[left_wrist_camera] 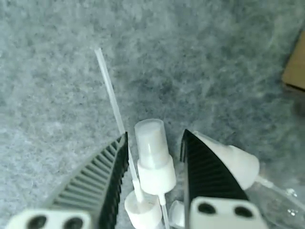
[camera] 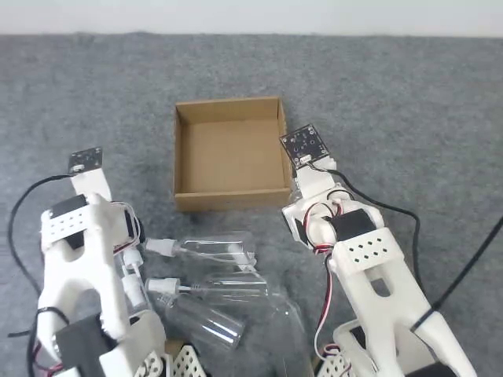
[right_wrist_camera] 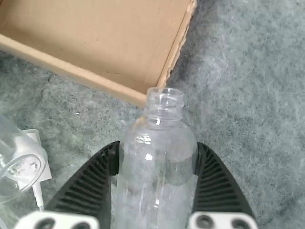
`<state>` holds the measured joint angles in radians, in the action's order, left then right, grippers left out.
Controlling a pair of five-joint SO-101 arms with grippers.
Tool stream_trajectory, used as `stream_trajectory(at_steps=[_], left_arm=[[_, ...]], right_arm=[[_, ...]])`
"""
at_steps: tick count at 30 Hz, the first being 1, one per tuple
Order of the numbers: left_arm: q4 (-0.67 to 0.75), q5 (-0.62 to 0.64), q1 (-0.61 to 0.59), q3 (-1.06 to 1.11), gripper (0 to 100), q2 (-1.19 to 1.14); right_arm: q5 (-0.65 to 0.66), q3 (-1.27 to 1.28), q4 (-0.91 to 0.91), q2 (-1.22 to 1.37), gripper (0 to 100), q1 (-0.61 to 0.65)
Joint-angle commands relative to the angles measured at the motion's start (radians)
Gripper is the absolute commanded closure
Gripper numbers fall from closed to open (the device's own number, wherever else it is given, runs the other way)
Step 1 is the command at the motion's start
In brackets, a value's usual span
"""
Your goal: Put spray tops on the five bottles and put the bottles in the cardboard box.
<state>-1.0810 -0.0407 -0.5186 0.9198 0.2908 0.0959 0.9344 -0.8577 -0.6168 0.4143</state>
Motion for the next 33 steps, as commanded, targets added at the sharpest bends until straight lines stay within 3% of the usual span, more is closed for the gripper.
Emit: stream_trajectory(at_steps=[1, 9, 19, 33], left_arm=[[0.018, -0.003, 0.023, -0.008, 83, 0.0], [0.018, -0.008, 0.038, 0.007, 83, -0.015], [-0.032, -0.006, 0.035, -0.13, 83, -0.221], [-0.028, -0.012, 0.077, -0.13, 91, -0.224]], right_arm=[[0.0, 0.002, 0.021, -0.039, 91.3, -0.007], [0.018, 0.002, 0.021, -0.039, 91.4, -0.007], [0.032, 0.003, 0.021, -0.039, 91.5, -0.007], [0.034, 0.003, 0.021, -0.039, 91.5, -0.007]])
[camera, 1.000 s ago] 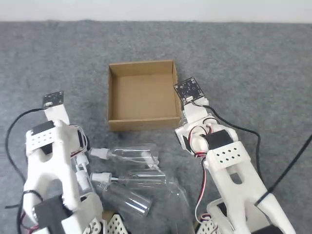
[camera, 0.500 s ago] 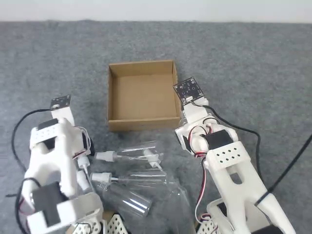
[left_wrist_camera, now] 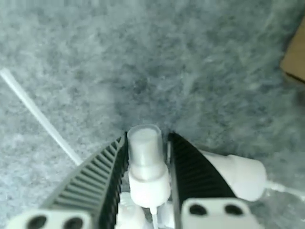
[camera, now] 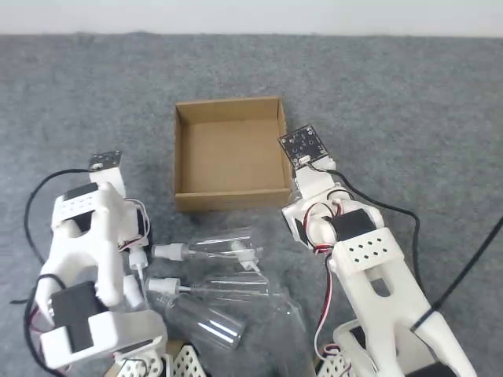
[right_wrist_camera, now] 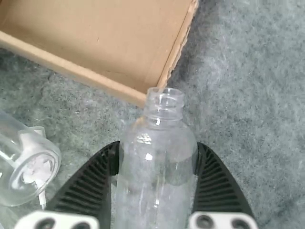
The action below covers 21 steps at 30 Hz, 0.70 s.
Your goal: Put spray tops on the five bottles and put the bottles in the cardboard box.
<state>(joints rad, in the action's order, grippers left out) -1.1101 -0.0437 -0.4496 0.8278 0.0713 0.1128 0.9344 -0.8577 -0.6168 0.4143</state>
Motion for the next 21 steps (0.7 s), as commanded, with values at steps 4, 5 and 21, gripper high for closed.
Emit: stream_trajectory(at_steps=[4, 5, 21], left_arm=[[0.002, -0.009, 0.008, -0.041, 96, -0.005], [0.002, -0.011, 0.008, -0.042, 96, -0.005], [0.003, -0.002, 0.008, -0.094, 99, -0.005]], right_arm=[[0.017, 0.003, 0.021, -0.039, 91.5, -0.007], [0.017, 0.003, 0.021, -0.039, 91.5, -0.007], [0.017, 0.003, 0.021, -0.039, 91.5, -0.007]])
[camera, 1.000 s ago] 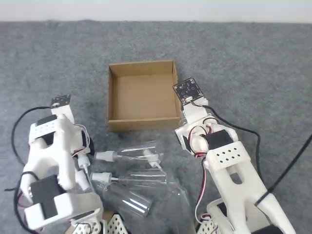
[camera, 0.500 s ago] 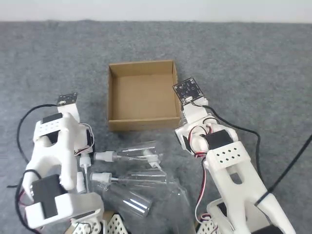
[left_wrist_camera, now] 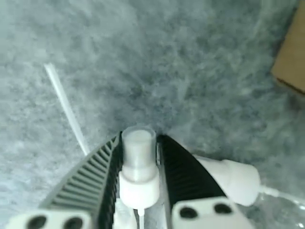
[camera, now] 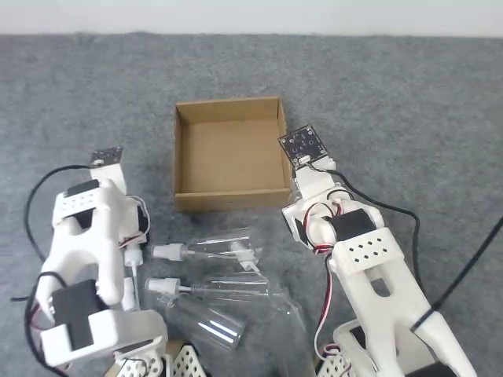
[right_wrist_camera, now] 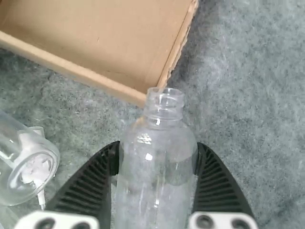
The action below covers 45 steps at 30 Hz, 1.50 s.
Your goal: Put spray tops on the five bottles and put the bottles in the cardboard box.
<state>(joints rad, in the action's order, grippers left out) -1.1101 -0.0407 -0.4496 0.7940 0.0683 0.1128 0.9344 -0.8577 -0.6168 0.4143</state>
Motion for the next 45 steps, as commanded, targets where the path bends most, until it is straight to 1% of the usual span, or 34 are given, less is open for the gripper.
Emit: stream_trajectory(at_steps=[1, 9, 14, 25, 28, 32, 36, 45], left_arm=[[0.002, -0.005, 0.008, -0.065, 99, -0.002], [-0.006, -0.005, 0.015, -0.091, 99, -0.002], [-0.074, -0.005, 0.058, -0.133, 99, 0.0], [-0.08, -0.005, 0.055, -0.145, 99, 0.005], [-0.081, -0.005, 0.054, -0.12, 99, 0.08], [-0.074, 0.026, 0.055, -0.036, 99, 0.27], [-0.078, 0.038, 0.057, 0.013, 99, 0.404], [-0.077, 0.038, 0.057, 0.025, 99, 0.45]], right_arm=[[0.017, 0.003, 0.021, -0.039, 91.5, -0.007], [0.017, 0.003, 0.021, -0.041, 91.5, -0.007], [0.017, 0.003, 0.021, -0.041, 91.5, -0.007], [0.017, 0.002, 0.019, -0.047, 91.5, -0.005], [0.017, 0.002, 0.019, -0.048, 91.5, -0.005], [0.017, 0.002, 0.019, -0.05, 91.5, -0.005], [0.017, 0.002, 0.018, -0.05, 91.5, -0.005], [0.017, 0.002, 0.012, -0.05, 91.5, -0.005]])
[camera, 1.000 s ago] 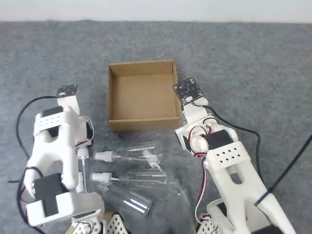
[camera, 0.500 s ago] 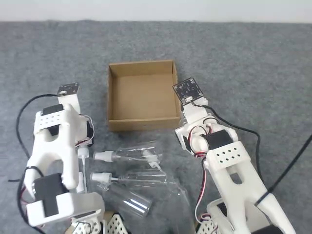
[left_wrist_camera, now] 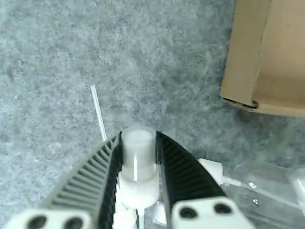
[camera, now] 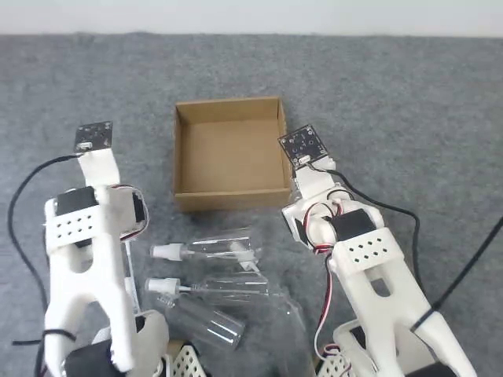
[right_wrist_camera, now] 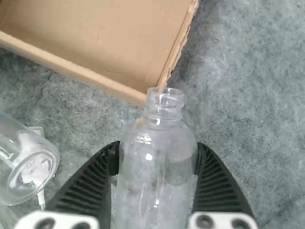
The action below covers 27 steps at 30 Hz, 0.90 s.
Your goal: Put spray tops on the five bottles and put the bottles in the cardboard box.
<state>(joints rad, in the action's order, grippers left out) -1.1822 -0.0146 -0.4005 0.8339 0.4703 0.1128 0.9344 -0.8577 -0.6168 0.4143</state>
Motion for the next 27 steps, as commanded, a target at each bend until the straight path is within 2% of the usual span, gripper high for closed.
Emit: stream_trajectory(at_steps=[1, 27], left_arm=[[-0.005, 0.012, 0.008, -0.018, 99, 0.049], [-0.052, 0.011, 0.005, -0.084, 99, 0.098]], right_arm=[[0.017, 0.002, 0.012, -0.05, 91.5, -0.005], [0.017, 0.002, 0.01, -0.051, 91.6, -0.007]])
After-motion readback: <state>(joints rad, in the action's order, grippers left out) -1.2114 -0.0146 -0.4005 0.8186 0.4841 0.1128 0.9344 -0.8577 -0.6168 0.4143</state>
